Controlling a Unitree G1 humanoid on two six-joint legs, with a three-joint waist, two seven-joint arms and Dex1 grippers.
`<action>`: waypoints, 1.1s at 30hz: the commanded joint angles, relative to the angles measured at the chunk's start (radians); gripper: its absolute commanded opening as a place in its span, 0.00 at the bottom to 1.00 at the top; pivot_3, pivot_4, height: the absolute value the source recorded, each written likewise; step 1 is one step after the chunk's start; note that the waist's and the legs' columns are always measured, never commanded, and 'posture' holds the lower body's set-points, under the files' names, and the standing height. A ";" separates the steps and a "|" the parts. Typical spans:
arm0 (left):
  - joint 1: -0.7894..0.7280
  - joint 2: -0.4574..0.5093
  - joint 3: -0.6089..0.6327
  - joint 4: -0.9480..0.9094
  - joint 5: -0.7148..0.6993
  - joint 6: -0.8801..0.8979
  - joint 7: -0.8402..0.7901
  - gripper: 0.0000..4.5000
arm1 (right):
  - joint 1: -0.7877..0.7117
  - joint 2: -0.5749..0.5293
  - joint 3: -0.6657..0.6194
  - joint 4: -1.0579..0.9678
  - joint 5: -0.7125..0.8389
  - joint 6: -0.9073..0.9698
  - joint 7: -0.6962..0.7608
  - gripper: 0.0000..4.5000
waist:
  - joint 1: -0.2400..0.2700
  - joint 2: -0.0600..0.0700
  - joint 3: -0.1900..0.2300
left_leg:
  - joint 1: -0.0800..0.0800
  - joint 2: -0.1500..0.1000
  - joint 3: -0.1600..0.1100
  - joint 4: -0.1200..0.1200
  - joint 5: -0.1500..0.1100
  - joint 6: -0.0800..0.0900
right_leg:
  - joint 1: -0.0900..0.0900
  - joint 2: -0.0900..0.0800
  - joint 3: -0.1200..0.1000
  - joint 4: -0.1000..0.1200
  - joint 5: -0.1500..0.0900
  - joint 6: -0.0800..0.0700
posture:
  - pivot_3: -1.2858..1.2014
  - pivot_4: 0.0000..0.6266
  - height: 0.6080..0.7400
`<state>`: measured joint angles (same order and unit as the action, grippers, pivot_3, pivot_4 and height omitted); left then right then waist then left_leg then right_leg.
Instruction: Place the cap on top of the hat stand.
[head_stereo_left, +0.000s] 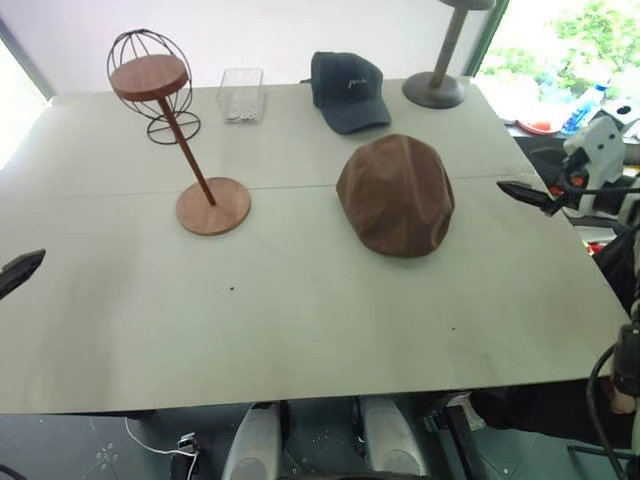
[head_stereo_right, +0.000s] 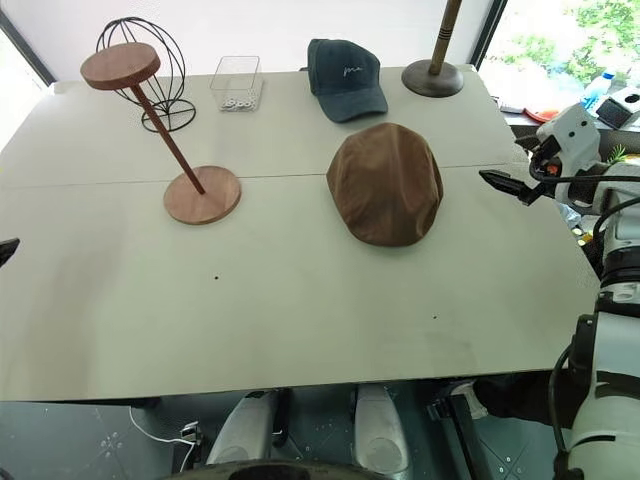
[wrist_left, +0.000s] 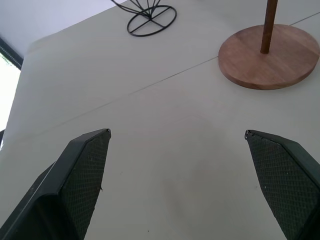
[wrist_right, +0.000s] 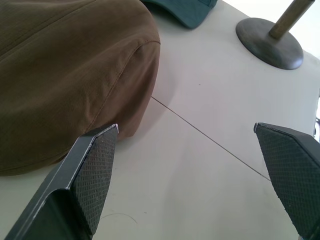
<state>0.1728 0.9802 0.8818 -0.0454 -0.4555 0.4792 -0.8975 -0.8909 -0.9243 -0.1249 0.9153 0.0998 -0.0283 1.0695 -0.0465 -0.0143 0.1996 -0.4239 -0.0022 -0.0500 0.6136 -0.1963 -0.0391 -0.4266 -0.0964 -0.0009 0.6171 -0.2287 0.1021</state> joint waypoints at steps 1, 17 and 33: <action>-0.008 0.025 0.013 0.008 0.007 -0.028 -0.014 1.00 | -0.027 -0.031 -0.017 -0.001 0.003 -0.022 0.001 0.99 | 0.000 0.000 0.000 | 0.000 0.000 0.000 0.000 0.000 0.000 | 0.000 0.000 0.000 0.000 0.000 0.000 | 0.52 0.24 1.00; -0.043 0.039 0.024 0.022 -0.024 0.026 -0.044 1.00 | -0.052 -0.031 -0.013 0.033 0.002 -0.029 0.002 0.99 | 0.001 0.000 0.000 | 0.001 0.000 0.001 0.002 0.000 0.000 | 0.000 0.000 0.001 0.003 0.000 0.000 | 0.52 0.24 1.00; -0.315 0.327 -0.183 -0.201 -0.459 0.390 -0.351 1.00 | 0.067 -0.056 0.017 -0.524 0.038 0.185 0.059 0.99 | 0.002 -0.001 0.000 | 0.004 0.000 0.001 0.002 0.000 0.000 | 0.000 0.001 0.003 0.011 -0.001 0.002 | 0.52 0.24 1.00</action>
<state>-0.1024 1.2684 0.7350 -0.2388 -0.8641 0.8568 -1.2137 -0.8493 -0.9683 -0.0909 0.5543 0.0974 0.0869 1.1271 -0.0441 -0.0148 0.1997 -0.4194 -0.0016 -0.0500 0.6158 -0.1960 -0.0394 -0.4270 -0.0947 0.0018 0.6299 -0.2304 0.1042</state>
